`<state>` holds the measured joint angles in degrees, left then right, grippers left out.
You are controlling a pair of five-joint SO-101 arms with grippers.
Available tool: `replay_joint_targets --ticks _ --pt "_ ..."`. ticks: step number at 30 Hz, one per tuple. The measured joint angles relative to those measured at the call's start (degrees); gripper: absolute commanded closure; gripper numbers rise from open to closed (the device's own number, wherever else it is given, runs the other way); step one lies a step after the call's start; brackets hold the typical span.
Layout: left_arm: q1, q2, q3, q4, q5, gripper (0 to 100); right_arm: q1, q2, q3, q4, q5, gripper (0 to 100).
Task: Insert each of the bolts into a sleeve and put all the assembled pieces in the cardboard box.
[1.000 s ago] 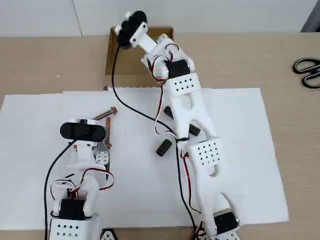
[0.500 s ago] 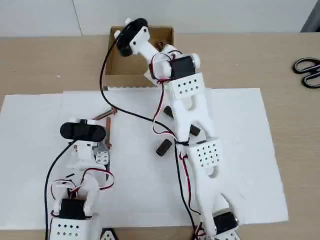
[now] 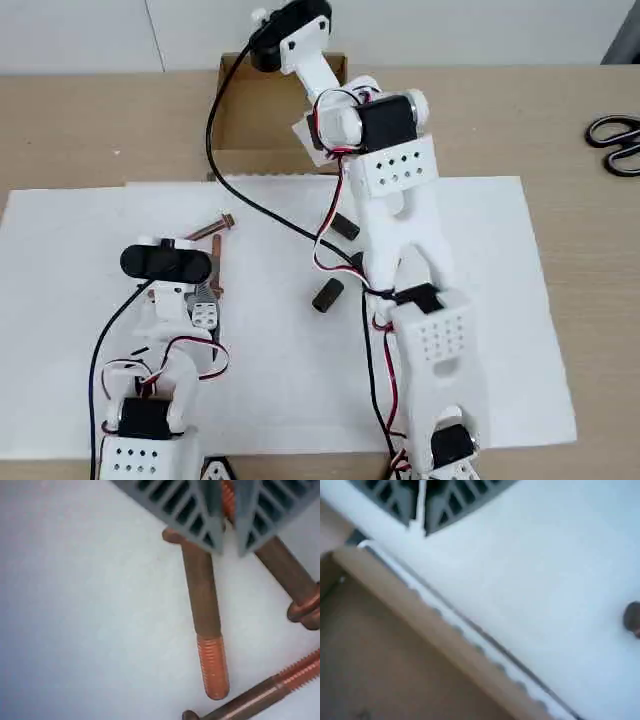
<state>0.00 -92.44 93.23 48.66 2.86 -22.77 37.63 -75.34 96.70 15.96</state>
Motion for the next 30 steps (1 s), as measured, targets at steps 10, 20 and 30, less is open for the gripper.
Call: replay_joint_targets --ticks 10,20,30 --pt "0.0 0.0 0.0 0.0 0.0 99 0.1 -15.0 33.6 0.0 -1.3 99.5" --pt "-0.9 0.0 0.0 0.0 -0.1 99 0.3 -10.4 35.6 0.0 6.9 97.8" --pt "-2.6 0.0 0.0 0.0 0.1 99 0.8 -2.5 35.6 -0.1 16.5 87.4"
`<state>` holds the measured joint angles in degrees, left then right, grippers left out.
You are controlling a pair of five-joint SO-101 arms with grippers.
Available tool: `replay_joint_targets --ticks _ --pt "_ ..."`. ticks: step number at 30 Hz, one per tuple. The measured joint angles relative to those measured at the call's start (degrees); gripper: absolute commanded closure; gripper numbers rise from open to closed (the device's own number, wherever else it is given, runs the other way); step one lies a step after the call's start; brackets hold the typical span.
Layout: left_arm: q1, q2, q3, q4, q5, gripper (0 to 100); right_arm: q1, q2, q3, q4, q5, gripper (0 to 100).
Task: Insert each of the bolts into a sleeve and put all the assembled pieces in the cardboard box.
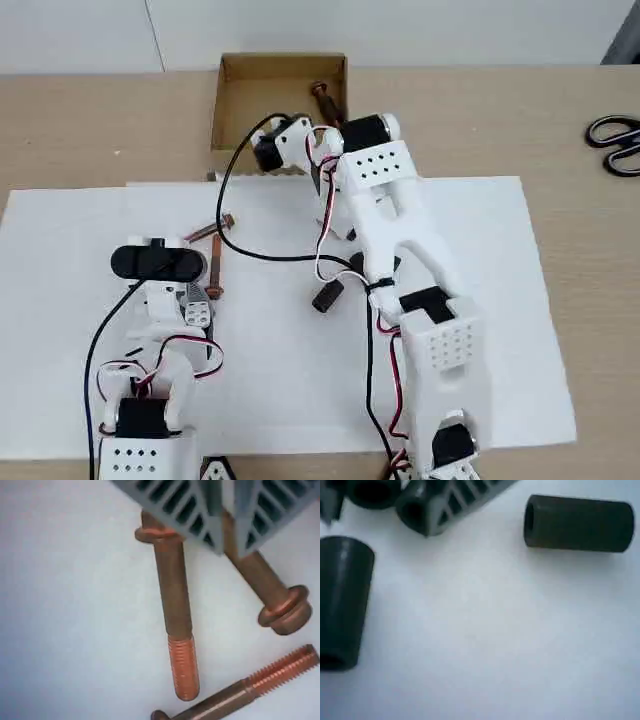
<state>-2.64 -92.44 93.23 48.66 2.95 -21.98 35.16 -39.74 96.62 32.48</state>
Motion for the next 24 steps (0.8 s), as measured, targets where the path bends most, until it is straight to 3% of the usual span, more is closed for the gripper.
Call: replay_joint_targets --ticks 17,24 --pt "0.0 0.0 0.0 0.0 0.0 99 1.8 2.8 0.1 -3.5 5.4 87.0" --pt "0.0 0.0 0.0 0.0 0.0 99 1.8 4.9 0.1 -3.7 5.9 80.5"
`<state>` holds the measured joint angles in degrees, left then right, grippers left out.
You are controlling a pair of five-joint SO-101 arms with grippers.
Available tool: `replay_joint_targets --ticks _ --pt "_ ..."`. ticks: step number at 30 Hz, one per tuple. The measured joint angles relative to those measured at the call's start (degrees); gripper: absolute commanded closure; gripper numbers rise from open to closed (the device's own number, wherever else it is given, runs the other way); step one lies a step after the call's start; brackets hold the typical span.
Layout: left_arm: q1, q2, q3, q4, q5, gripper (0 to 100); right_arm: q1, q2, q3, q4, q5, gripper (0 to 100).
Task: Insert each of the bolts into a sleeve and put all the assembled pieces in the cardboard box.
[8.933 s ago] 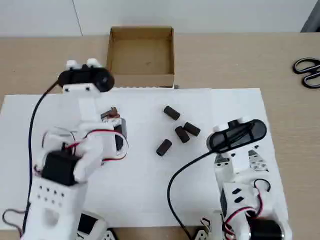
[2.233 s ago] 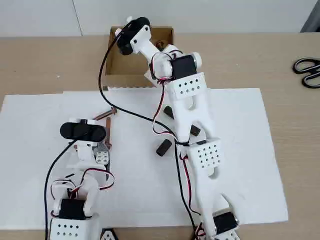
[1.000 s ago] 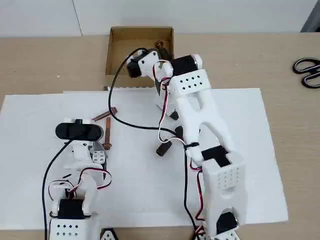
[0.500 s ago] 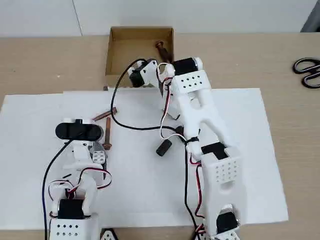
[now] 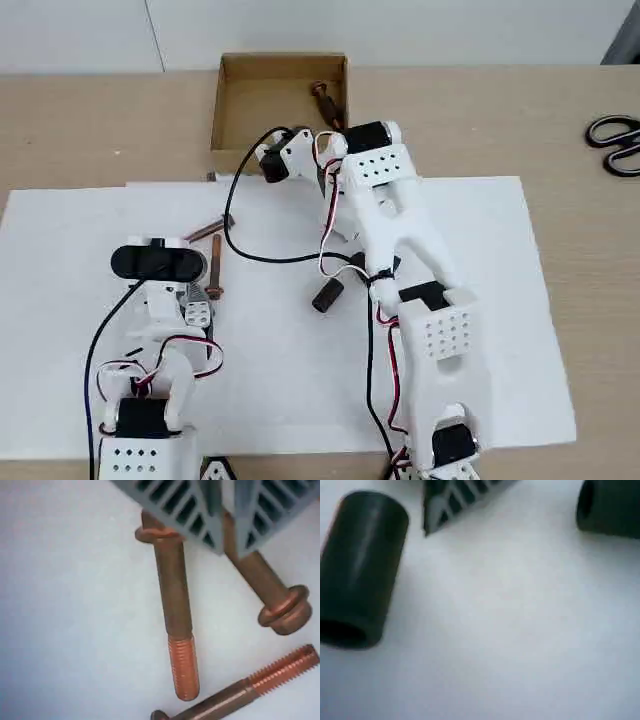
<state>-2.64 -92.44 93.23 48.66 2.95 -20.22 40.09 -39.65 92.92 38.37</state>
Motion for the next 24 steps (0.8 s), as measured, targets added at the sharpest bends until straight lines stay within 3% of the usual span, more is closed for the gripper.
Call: replay_joint_targets --ticks 17,24 --pt "0.0 0.0 0.0 0.0 0.0 99 0.0 4.0 0.0 -3.6 1.8 80.7" --pt "0.0 0.0 0.0 0.0 0.0 99 0.0 5.8 -0.4 -5.3 1.8 94.6"
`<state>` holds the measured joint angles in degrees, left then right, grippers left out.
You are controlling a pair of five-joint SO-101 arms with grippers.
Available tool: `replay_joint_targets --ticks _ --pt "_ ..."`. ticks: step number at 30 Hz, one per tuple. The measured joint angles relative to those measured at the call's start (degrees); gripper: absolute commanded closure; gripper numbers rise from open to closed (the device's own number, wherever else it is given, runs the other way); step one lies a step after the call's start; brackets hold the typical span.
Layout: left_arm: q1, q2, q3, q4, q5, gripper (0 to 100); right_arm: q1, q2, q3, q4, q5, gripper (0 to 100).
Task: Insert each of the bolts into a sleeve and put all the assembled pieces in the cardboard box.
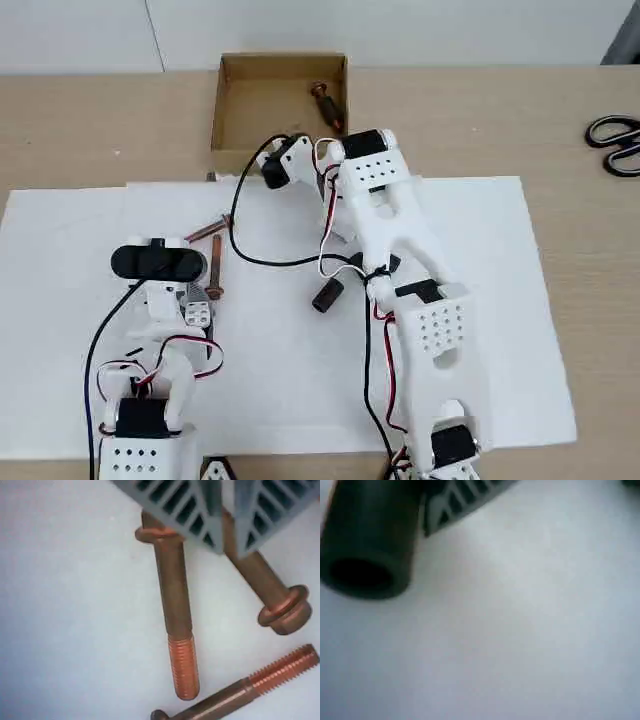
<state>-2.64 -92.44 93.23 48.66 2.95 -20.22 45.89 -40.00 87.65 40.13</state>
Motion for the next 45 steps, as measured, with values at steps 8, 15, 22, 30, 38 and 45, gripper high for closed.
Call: replay_joint_targets --ticks 8,15,22,30,38,45 --pt "0.0 0.0 0.0 0.0 0.0 99 0.2 0.7 -0.8 -0.4 -2.3 99.5" --pt "0.0 0.0 0.0 0.0 0.0 99 -0.6 -1.8 -6.2 6.7 -6.5 99.6" --pt "-0.4 0.0 0.0 0.0 -0.3 99 0.0 -13.5 -7.3 8.7 -12.5 99.6" --pt "-0.4 0.0 0.0 0.0 -6.2 93 2.7 -30.2 5.5 9.0 -17.5 99.6" --pt "-0.2 2.7 -14.5 6.3 -10.0 93 8.7 -44.2 21.0 9.0 -18.0 99.6" --pt "-0.2 24.2 -32.8 8.1 -11.7 93 14.7 -51.9 33.8 9.0 -18.0 99.6"
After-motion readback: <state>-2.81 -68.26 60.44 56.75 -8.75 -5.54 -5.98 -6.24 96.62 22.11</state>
